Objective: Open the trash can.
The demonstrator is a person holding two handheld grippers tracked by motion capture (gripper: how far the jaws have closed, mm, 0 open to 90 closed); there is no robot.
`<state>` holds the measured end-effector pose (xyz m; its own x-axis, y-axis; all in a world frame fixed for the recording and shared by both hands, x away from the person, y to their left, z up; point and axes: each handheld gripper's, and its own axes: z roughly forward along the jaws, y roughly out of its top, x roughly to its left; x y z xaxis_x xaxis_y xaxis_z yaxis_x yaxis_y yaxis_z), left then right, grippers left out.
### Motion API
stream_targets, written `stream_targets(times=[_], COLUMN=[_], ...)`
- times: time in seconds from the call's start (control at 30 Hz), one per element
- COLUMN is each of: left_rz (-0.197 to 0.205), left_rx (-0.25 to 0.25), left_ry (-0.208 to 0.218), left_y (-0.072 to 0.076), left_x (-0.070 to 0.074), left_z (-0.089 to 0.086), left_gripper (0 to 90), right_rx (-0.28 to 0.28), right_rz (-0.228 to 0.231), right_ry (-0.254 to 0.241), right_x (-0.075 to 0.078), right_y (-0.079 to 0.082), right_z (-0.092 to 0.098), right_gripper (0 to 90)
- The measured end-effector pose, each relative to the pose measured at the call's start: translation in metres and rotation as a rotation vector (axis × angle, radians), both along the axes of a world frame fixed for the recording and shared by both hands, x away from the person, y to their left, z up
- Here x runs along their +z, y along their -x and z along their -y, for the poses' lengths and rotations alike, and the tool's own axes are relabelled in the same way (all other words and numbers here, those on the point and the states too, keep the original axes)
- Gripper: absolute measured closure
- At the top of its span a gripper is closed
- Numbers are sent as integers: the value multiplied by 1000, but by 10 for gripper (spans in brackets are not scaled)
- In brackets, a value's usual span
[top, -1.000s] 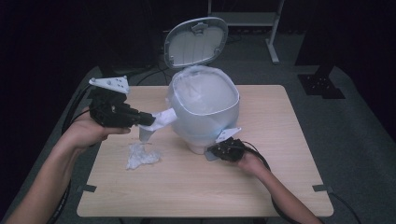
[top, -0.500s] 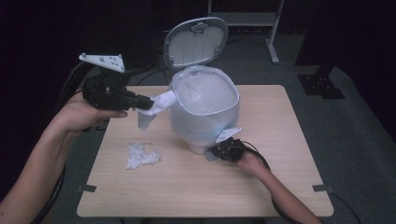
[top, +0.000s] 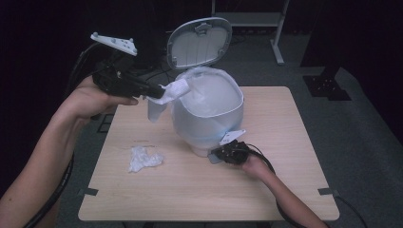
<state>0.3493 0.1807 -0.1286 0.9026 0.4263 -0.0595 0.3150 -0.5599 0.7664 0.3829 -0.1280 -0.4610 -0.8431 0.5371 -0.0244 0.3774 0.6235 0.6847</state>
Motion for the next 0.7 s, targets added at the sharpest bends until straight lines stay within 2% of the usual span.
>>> stream_targets(times=[0.33, 0.7], left_rz=[15, 10], left_rx=[-16, -34], left_ry=[-3, -9], left_y=[-4, -19], left_x=[10, 19], left_z=[15, 38], left_gripper=[877, 877], right_rx=[4, 11], right_rz=[-2, -1], right_ry=[-1, -6], right_x=[0, 0], right_y=[0, -1], right_z=[0, 1], right_gripper=[841, 841])
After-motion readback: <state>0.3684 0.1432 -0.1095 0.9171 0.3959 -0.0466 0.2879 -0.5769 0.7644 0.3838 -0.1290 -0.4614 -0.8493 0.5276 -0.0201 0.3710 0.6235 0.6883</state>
